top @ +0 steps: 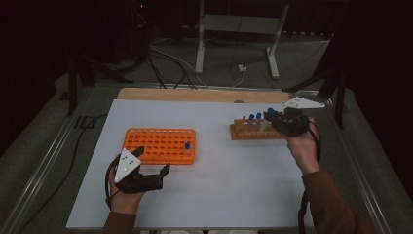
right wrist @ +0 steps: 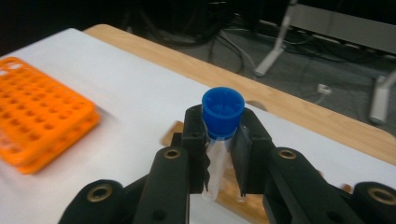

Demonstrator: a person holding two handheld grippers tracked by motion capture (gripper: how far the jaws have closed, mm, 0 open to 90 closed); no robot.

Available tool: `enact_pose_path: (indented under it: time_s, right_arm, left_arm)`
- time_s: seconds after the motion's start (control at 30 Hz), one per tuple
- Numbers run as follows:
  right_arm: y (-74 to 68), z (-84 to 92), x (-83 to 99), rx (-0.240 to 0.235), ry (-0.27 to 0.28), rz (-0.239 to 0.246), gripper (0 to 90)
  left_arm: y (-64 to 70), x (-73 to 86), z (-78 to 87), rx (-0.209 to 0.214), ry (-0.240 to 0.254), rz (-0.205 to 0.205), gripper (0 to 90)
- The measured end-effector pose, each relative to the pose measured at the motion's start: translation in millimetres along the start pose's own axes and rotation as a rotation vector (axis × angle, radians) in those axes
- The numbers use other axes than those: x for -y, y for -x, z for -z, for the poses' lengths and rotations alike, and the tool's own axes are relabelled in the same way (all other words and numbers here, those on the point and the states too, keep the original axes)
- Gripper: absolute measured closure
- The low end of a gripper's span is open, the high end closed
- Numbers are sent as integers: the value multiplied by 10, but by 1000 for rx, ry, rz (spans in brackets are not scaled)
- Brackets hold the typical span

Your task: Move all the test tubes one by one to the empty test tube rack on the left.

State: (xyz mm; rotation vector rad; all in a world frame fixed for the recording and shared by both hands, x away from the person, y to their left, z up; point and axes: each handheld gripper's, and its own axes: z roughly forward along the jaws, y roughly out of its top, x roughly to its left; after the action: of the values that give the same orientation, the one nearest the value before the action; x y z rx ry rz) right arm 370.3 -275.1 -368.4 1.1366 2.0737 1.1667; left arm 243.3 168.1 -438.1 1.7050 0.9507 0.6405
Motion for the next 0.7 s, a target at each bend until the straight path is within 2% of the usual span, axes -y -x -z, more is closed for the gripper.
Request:
enact_pose_path:
  time_s: [0.13, 0.23, 0.4, 0.7]
  right_arm:
    - [-123, 1, -35, -48, -6, 23, 766]
    - [-212, 4, -59, -75, -4, 38, 766]
    - [-345, -1, -92, -118, -4, 49, 766]
    - [-556, -26, -142, -185, -4, 74, 766]
  left_arm:
    - [10, -107, -64, 31, 8, 13, 10]
    - [23, -166, -92, 38, 5, 17, 10]
    - [85, -317, -185, 44, 2, 7, 10]
    - [201, -434, -383, 59, -17, -27, 10]
